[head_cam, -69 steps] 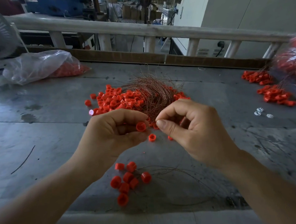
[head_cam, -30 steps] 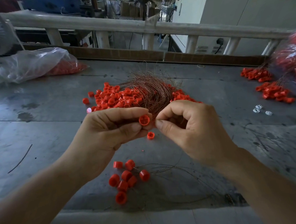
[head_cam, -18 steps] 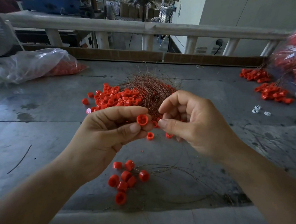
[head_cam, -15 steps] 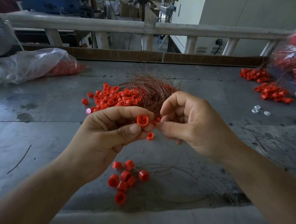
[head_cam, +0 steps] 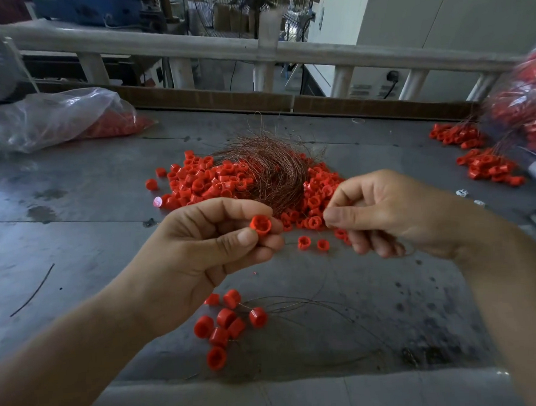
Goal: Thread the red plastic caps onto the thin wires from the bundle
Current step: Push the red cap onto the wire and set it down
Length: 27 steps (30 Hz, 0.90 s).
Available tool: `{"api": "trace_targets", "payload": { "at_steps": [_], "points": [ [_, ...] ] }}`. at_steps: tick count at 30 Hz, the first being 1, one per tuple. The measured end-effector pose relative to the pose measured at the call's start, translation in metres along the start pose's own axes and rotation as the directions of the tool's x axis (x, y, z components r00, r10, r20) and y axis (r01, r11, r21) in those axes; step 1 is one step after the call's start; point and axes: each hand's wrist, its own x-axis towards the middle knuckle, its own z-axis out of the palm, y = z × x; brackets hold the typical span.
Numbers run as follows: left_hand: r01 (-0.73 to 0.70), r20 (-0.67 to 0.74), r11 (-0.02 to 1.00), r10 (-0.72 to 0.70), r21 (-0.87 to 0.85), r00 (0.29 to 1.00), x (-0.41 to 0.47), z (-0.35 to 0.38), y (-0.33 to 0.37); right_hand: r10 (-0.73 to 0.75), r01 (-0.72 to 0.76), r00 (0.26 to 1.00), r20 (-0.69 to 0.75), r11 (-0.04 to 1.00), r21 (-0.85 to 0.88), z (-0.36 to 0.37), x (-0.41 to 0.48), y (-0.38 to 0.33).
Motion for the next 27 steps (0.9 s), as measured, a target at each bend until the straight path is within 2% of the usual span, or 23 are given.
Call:
{"api": "trace_targets", "payload": {
  "at_steps": [3, 6, 8, 13, 17, 20, 23, 27],
  "points": [
    [0.040, -0.004, 0.999, -0.040, 0.011, 0.999, 0.001, 0.000, -0.003, 0.087, -0.095, 0.995, -0.050, 0.978, -0.186, -0.005, 0.005, 0.011],
    [0.088, 0.009, 0.996, -0.088, 0.001, 0.996, 0.001, -0.001, -0.007, -0.011, -0.069, 0.982, -0.189, 0.909, -0.411, 0.000, 0.016, 0.024],
    [0.098, 0.014, 0.995, -0.098, -0.011, 0.995, 0.002, -0.002, -0.008, -0.044, -0.063, 0.980, -0.192, 0.854, -0.516, 0.006, 0.021, 0.029],
    [0.099, -0.029, 0.995, -0.099, 0.017, 0.995, 0.002, -0.001, -0.008, -0.052, -0.064, 0.981, -0.189, 0.828, -0.557, 0.011, 0.025, 0.034],
    [0.109, 0.007, 0.994, -0.109, -0.002, 0.994, 0.000, -0.002, -0.007, -0.047, -0.058, 0.986, -0.158, 0.801, -0.596, 0.016, 0.028, 0.036],
    [0.106, -0.018, 0.994, -0.106, 0.022, 0.994, 0.002, -0.002, -0.007, -0.065, -0.059, 0.978, -0.199, 0.828, -0.558, 0.013, 0.027, 0.035],
    [0.098, -0.032, 0.994, -0.096, 0.052, 0.995, 0.003, 0.001, -0.008, -0.078, -0.004, 0.961, -0.265, 0.955, -0.297, 0.007, 0.023, 0.028],
    [0.088, -0.043, 0.992, -0.084, 0.087, 0.996, 0.004, 0.002, -0.008, -0.179, 0.151, 0.956, -0.231, 0.979, -0.134, 0.010, 0.016, 0.016]
  ]
}}
